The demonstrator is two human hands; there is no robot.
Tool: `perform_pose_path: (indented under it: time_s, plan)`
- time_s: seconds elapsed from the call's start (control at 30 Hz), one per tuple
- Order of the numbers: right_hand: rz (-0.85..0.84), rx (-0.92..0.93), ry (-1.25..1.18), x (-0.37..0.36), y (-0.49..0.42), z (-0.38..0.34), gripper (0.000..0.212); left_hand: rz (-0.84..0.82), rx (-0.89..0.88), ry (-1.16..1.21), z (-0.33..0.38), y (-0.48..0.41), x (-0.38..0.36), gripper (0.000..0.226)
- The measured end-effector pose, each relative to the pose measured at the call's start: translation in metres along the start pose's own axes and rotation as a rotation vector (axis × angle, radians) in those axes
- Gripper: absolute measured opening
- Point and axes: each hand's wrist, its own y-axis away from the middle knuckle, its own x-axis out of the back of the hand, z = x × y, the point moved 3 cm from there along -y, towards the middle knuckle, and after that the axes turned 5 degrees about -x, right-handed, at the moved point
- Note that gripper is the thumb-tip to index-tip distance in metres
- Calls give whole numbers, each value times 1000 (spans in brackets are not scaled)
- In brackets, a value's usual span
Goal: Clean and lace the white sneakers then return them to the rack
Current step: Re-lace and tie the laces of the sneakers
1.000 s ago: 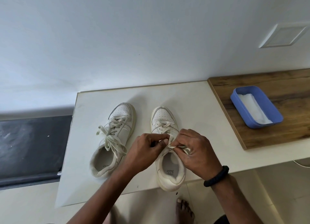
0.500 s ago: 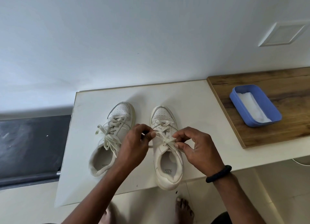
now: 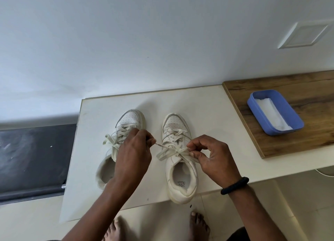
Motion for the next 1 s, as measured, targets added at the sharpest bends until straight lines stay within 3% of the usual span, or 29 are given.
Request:
perform_pose_path:
  time_s: [0.3, 0.4, 0.47, 0.53, 0.7, 0.83, 1.0]
  plan:
    - [37, -22, 30, 3, -1, 6, 23, -69, -18, -242, -3, 6, -2, 8]
    - [51, -1, 18, 6, -3, 4, 15, -85, -251, -171, 10, 4, -11, 25]
    - [-19, 10, 6, 3, -3, 1, 16, -202, -413, -76, 20, 2, -20, 38]
    - [-95, 22, 71, -3, -2, 0, 24, -280, -449, -27, 22, 1, -26, 42]
    - [-97, 58, 126, -11, -4, 1, 13, -224, -453, 0, 15, 2, -30, 36]
    - [-126, 87, 111, -4, -5, 1, 12, -119, -463, -87, 17, 7, -20, 12]
    - [-150, 33, 140, 1, -4, 5, 13, -110, -414, -34, 15, 4, 2, 8]
